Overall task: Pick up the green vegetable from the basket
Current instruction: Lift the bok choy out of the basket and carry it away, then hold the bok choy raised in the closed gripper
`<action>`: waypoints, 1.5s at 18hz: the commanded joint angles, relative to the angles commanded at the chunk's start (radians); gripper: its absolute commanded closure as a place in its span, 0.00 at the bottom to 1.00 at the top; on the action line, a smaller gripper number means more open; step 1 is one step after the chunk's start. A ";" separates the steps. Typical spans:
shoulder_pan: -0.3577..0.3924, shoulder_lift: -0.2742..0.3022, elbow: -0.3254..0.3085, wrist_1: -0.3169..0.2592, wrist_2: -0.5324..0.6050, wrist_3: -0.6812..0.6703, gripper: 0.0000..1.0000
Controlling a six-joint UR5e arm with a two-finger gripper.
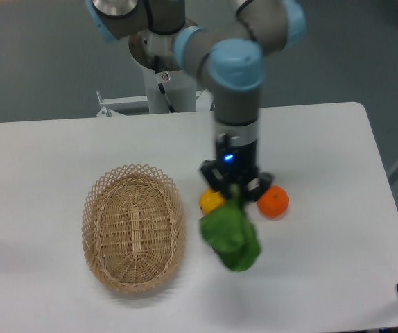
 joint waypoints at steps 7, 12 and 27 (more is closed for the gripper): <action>0.163 -0.014 0.011 -0.002 0.000 0.247 0.67; 0.204 -0.055 0.044 -0.002 0.002 0.329 0.67; 0.197 -0.060 0.040 0.001 0.005 0.329 0.67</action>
